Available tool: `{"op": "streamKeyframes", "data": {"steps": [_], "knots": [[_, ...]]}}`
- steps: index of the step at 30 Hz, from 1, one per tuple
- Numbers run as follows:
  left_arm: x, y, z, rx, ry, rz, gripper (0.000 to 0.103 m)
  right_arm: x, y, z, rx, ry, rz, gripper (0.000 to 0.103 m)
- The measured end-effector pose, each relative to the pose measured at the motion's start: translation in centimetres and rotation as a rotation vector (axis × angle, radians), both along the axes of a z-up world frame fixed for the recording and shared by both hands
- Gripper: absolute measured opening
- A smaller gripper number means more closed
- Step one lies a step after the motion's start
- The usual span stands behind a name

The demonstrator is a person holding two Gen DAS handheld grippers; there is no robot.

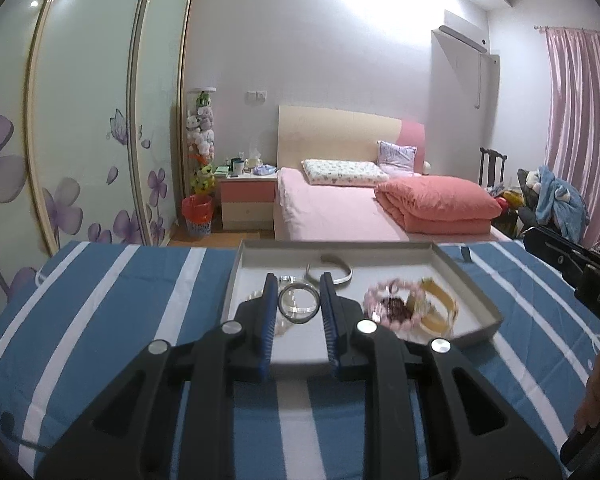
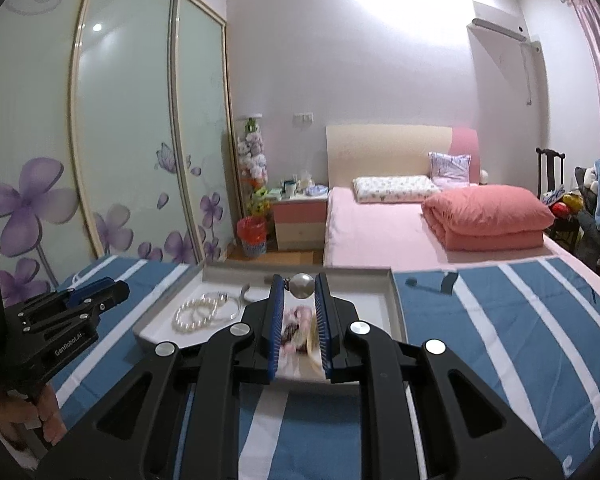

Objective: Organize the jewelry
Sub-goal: 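Carry the silver ring and pearl earring into the gray tray and release both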

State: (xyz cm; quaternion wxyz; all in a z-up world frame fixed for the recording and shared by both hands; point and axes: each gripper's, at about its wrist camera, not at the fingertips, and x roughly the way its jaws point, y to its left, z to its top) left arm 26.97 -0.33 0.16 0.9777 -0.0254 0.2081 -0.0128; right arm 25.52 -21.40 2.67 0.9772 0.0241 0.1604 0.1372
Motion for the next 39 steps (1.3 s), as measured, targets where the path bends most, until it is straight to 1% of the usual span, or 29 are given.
{"op": "streamKeyframes", "data": {"steps": [4, 7, 13, 16, 21, 25, 26, 28, 29, 30, 39], "knots": [[1.7, -0.2, 0.5, -0.006, -0.012, 0.0, 0.022, 1.5, 0.0, 0.4, 0.015, -0.011, -0.001, 0.017], [3.2, -0.5, 0.3, -0.008, -0.011, 0.001, 0.022, 2.9, 0.2, 0.0, 0.011, 0.004, 0.001, 0.017], [5.7, -0.9, -1.0, -0.009, 0.017, 0.0, 0.022, 5.8, 1.0, -2.8, -0.021, 0.09, 0.004, 0.017], [6.8, -1.1, -1.9, -0.005, 0.037, -0.001, 0.022, 6.5, 1.2, -4.2, -0.03, 0.129, 0.004, 0.017], [7.9, -1.0, -2.7, -0.002, 0.056, -0.005, 0.022, 7.5, 1.8, -5.5, -0.042, 0.169, 0.004, 0.017], [8.7, -1.2, -3.1, -0.001, 0.066, -0.009, 0.022, 8.1, 2.1, -6.0, -0.052, 0.187, 0.002, 0.017], [8.7, -1.3, -3.2, -0.001, 0.067, -0.009, 0.022, 8.1, 2.2, -6.0, -0.053, 0.191, 0.002, 0.018], [8.9, -1.4, -3.3, 0.0, 0.07, -0.012, 0.022, 8.0, 2.1, -6.1, -0.05, 0.192, -0.001, 0.026], [9.0, -1.4, -3.4, 0.0, 0.072, -0.013, 0.022, 8.2, 2.0, -6.1, -0.048, 0.191, -0.001, 0.034], [9.0, -1.5, -3.4, 0.0, 0.074, -0.015, 0.022, 8.1, 1.9, -6.1, -0.047, 0.187, -0.003, 0.038], [9.9, -1.8, -4.3, -0.006, 0.096, -0.021, 0.022, 8.3, 1.8, -6.2, -0.042, 0.188, -0.002, 0.038]]}}
